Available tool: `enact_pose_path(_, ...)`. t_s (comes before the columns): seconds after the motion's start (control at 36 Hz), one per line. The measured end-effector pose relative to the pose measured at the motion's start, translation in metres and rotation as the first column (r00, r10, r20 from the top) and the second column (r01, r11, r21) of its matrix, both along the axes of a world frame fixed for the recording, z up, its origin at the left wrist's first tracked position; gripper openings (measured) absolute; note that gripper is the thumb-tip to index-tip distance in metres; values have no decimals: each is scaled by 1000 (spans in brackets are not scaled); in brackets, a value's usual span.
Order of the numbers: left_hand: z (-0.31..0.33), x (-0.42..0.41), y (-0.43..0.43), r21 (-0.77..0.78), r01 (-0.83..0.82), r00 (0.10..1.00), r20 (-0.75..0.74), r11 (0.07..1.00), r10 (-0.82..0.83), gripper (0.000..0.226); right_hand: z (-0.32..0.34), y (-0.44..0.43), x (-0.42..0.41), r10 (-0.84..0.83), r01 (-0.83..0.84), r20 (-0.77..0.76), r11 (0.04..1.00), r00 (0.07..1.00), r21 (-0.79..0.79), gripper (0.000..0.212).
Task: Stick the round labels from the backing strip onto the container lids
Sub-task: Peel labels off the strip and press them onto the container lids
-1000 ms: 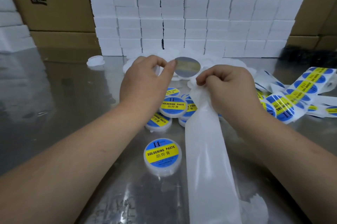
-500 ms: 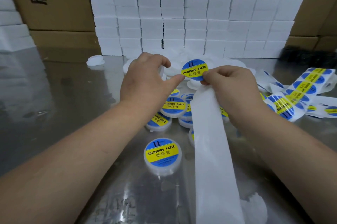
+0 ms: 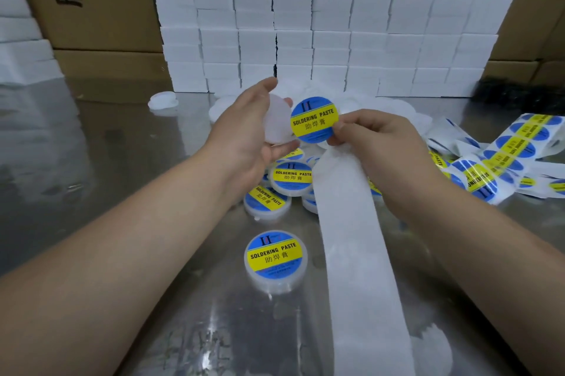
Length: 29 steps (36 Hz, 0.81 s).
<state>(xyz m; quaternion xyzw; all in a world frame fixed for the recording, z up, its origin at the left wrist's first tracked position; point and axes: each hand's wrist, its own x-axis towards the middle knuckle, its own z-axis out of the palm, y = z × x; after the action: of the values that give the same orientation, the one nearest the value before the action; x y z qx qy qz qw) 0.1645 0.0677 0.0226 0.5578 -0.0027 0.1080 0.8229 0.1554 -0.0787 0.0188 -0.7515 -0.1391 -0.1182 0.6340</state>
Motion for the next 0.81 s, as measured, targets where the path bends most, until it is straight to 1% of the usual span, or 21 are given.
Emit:
enact_pose_path(0.14,-1,-4,-2,-77,148,989,29,986,-147,20,-1,2,-2,104,-104,-24,994,994,-15,18)
enact_pose_path(0.22,0,-5,-2,-82,211,977,25,974,-210,19,-2,2,-3,148,-148,-23,989,989,5,20)
enact_pose_path(0.33,-1,-7,-3,-76,265,964,32,961,-263,26,-4,2,-1,177,-177,-21,984,984,-14,22)
enact_pose_path(0.56,-6,-4,-5,-65,286,955,104,956,-279,14,-5,2,2,159,-159,-17,986,987,-47,22)
enact_pose_path(0.69,-9,-2,-5,-55,292,950,135,955,-283,16,-5,2,2,149,-150,-22,987,989,-61,16)
enact_pose_path(0.81,-9,-2,-5,-54,295,947,147,954,-285,19,-6,2,2,158,-159,-18,985,987,-69,16)
